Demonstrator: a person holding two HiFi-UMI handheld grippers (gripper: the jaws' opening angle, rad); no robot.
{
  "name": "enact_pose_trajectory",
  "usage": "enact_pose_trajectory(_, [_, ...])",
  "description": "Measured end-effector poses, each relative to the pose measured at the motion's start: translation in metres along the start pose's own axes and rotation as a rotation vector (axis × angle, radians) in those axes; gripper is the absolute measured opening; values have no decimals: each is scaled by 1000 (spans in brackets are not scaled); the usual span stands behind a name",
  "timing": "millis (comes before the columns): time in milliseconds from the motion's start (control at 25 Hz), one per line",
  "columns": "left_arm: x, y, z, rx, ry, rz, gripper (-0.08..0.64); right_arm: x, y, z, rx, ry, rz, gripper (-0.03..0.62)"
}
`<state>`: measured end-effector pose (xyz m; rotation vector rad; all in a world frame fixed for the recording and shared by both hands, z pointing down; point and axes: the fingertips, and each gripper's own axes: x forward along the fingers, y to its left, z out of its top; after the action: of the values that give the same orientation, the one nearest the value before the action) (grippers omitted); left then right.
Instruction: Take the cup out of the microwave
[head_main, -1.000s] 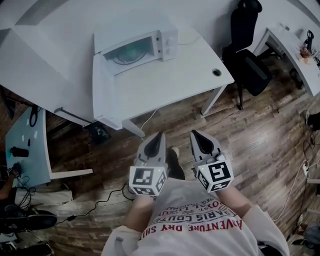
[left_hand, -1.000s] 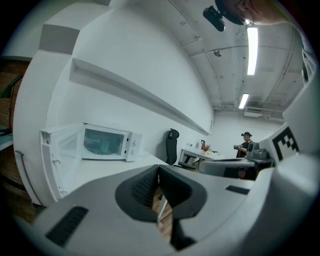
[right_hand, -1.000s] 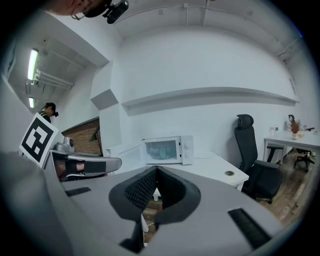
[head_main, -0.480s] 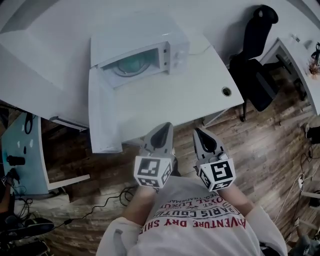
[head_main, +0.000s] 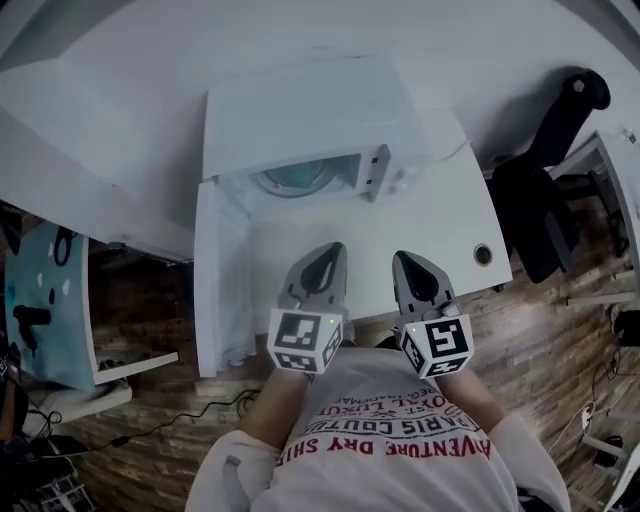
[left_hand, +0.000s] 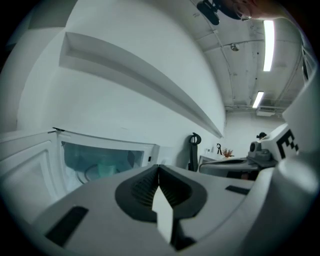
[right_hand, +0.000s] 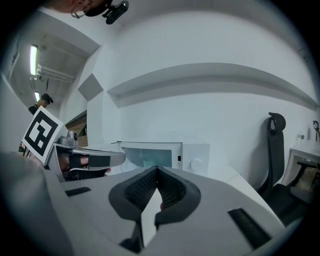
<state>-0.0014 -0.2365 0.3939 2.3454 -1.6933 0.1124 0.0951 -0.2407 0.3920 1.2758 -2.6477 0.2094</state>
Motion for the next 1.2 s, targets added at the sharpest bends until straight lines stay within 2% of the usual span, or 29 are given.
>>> enact_pose_trajectory(280, [29,43,-3,-37,19,149,8,57,-23,13,12,-1,65,11])
enact_pose_trajectory(480, [43,61,-6,-73,27,265,8,95,-35,17,-17,33,161,11])
enact_pose_trajectory(680, [55,78,-13,-11,-4,352,8,128,-43,20,-45,60,217,11])
enact_pose_trajectory(880, [65,104,-29,-4,3,443,8,156,-39,-3,-48,130,278,11])
enact_pose_trajectory(1040, [76,125,-52,-74,30,478,10,170,-32,-22,-45,179,322,11])
enact_pose_trajectory(1080, [81,128,-53,-98,22,470,30,173,-30,-25,-48,189,331,11])
enact_pose_trajectory(1160, [93,135,-55,-134,3,447,136,180,-28,-32,-52,204,341,11])
enact_pose_trajectory(1200, [99,139,-56,-145,-7,438,159,183,-27,-35,-53,210,344,11])
